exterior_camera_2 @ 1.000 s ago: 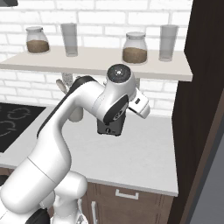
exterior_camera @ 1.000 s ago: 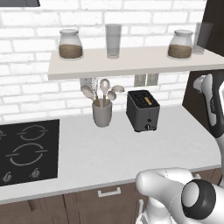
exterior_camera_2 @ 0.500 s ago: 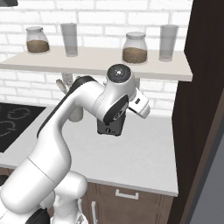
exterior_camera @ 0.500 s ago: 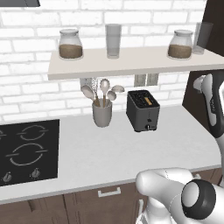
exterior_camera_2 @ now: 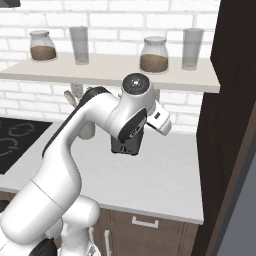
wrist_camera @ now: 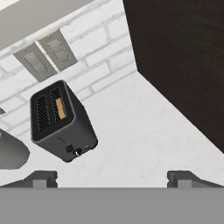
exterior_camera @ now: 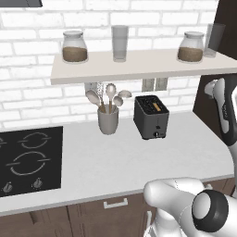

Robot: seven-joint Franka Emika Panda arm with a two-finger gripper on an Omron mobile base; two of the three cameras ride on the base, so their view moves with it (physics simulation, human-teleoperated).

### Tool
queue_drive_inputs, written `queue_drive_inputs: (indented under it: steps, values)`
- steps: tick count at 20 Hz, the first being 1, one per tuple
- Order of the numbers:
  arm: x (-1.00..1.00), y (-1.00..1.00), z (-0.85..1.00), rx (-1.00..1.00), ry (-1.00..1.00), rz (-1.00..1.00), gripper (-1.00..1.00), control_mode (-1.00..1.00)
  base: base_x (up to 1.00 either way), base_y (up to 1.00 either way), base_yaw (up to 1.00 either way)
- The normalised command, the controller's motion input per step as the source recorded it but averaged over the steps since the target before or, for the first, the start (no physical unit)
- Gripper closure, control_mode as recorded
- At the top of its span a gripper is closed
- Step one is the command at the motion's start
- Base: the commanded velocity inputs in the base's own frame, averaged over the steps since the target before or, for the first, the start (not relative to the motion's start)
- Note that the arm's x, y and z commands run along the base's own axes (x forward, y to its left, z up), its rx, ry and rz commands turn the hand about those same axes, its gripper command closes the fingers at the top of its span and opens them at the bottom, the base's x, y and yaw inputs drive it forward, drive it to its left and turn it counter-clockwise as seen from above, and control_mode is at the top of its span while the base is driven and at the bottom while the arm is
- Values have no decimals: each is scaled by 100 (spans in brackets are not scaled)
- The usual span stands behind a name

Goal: Start the toaster. Once the lever pops up, take the bread to the plate on the dining counter.

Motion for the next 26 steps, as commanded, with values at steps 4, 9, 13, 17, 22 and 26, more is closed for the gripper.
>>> queue_drive_inputs:
  steps: [4, 9, 13, 17, 22, 26]
  values:
    - [0, 0, 0, 0, 0, 0, -100, -100, 0, 0, 0]
    - [0, 0, 0, 0, 0, 0, -100, -100, 0, 0, 0]
    - [0, 0, 0, 0, 0, 0, -100, -100, 0, 0, 0]
    - [0, 0, 0, 0, 0, 0, -100, -100, 0, 0, 0]
    - [0, 0, 0, 0, 0, 0, -100, -100, 0, 0, 0]
    - [0, 0, 0, 0, 0, 0, -100, -100, 0, 0, 0]
